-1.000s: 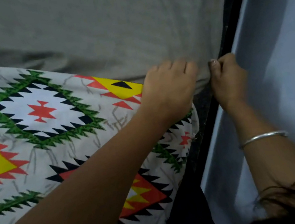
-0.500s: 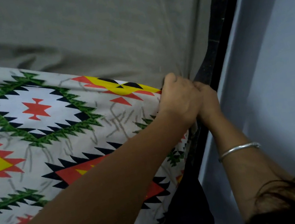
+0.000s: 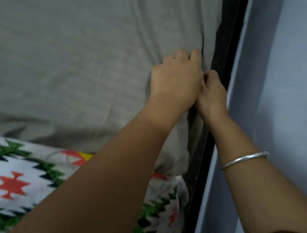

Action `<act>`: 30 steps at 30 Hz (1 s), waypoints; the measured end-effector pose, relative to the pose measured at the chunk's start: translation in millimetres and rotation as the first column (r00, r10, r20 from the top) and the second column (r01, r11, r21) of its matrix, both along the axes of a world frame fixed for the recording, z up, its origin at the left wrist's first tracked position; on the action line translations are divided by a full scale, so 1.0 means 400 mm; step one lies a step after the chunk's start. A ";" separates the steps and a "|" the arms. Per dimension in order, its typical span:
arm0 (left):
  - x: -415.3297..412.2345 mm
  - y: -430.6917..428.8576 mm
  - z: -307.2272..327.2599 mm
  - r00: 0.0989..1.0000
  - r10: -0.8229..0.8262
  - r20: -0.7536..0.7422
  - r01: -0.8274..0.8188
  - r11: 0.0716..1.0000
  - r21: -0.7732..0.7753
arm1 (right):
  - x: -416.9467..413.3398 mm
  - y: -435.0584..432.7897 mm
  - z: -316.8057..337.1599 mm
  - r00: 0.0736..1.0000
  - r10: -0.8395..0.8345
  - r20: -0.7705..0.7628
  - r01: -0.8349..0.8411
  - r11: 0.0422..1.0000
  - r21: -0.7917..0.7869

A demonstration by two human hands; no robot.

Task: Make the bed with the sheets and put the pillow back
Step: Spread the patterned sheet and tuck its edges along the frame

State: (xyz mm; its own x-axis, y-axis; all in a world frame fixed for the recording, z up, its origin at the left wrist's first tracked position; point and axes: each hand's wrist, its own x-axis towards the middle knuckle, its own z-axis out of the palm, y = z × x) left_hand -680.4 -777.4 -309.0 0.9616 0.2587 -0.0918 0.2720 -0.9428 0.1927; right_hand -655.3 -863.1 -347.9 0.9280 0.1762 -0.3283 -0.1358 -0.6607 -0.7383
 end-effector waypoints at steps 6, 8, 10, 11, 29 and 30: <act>0.082 0.022 -0.008 0.990 -0.064 -0.123 0.075 0.993 0.086 | 0.098 0.001 -0.009 0.989 0.131 -0.065 -0.135 0.989 -0.063; 0.116 0.021 0.006 0.982 -0.090 -0.168 0.089 0.996 -0.012 | 0.129 0.000 -0.002 0.998 0.062 -0.032 -0.064 0.997 -0.050; 0.166 0.054 0.024 0.995 -0.059 -0.077 0.056 0.998 -0.034 | 0.179 0.019 0.009 0.998 0.000 0.067 0.003 0.999 -0.037; 0.197 0.079 0.030 1.000 -0.027 0.001 0.027 1.000 -0.007 | 0.209 0.038 0.016 0.992 -0.012 0.122 0.015 0.999 -0.030; 0.382 0.185 0.021 0.989 -0.145 -0.018 0.145 0.989 0.001 | 0.469 0.123 0.059 0.993 0.110 0.037 -0.077 0.862 -0.502; 0.378 0.192 0.026 0.987 -0.159 -0.026 0.159 0.987 0.002 | 0.470 0.127 0.073 0.992 0.112 0.051 -0.072 0.865 -0.497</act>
State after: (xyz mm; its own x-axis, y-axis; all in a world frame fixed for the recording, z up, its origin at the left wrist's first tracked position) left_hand -529.1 -700.5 -298.4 0.9878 0.1030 -0.1167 0.1234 -0.9752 0.1837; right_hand -467.4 -812.2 -318.7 0.9410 0.0954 -0.3246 -0.0137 -0.9479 -0.3184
